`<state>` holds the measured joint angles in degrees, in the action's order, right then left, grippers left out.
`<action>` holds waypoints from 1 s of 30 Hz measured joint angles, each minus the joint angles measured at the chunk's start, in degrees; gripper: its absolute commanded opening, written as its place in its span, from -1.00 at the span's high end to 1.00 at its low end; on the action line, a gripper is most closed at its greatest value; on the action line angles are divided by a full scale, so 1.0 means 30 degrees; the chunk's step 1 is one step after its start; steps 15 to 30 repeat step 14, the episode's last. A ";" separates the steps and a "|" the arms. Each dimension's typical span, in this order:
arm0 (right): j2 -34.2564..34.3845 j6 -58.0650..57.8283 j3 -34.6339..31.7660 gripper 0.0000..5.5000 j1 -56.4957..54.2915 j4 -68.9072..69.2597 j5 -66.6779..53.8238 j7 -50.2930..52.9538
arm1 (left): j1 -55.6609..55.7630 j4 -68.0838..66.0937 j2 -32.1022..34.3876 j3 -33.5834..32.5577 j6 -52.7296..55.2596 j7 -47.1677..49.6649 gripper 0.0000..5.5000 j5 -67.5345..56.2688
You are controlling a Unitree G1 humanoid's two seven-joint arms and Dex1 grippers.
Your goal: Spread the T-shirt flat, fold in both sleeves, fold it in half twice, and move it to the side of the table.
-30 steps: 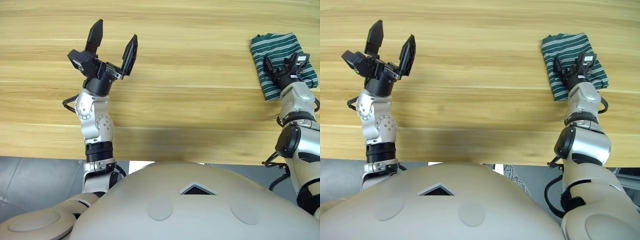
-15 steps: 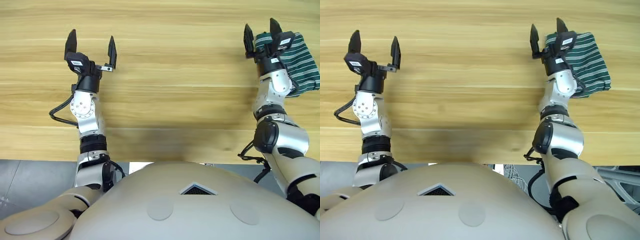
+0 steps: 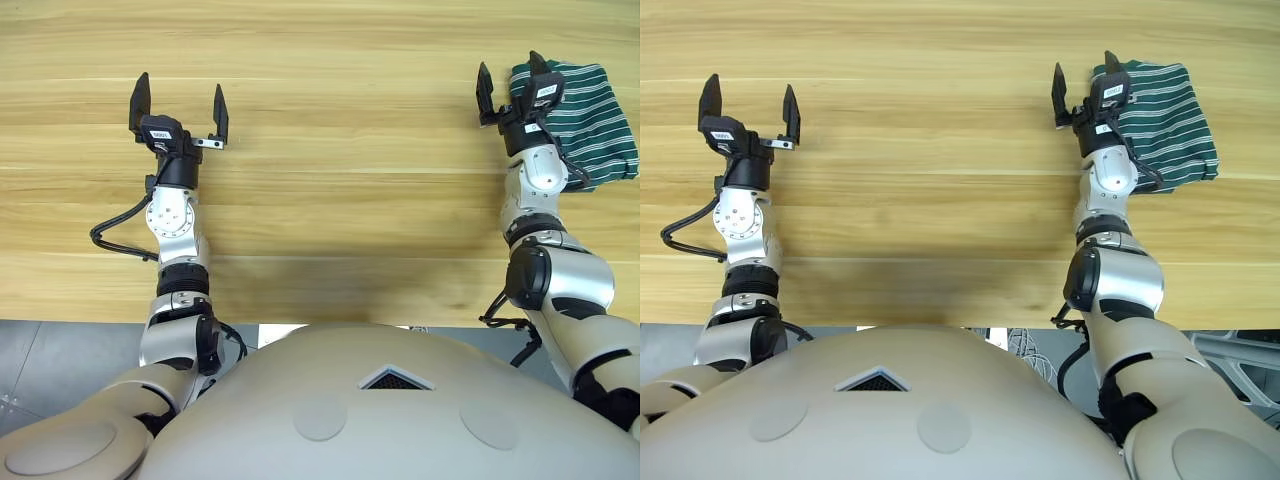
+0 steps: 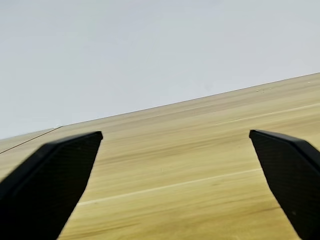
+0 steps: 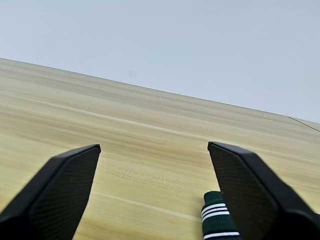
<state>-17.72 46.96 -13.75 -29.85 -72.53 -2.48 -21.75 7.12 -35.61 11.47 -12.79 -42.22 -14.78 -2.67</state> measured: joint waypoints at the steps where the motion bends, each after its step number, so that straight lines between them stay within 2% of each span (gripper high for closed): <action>1: 0.0033 0.0010 0.0078 -0.46 0.0000 -0.0005 0.0049 0.0034 | 0.0007 -0.0056 0.0007 0.0055 -0.0122 0.0009 -0.96 0.0001; 30: 0.0128 0.0241 0.0246 -0.46 0.0023 -0.0190 0.0166 0.0359 | 0.0151 -0.0346 0.0100 0.0531 -0.0623 0.0773 -0.96 0.0355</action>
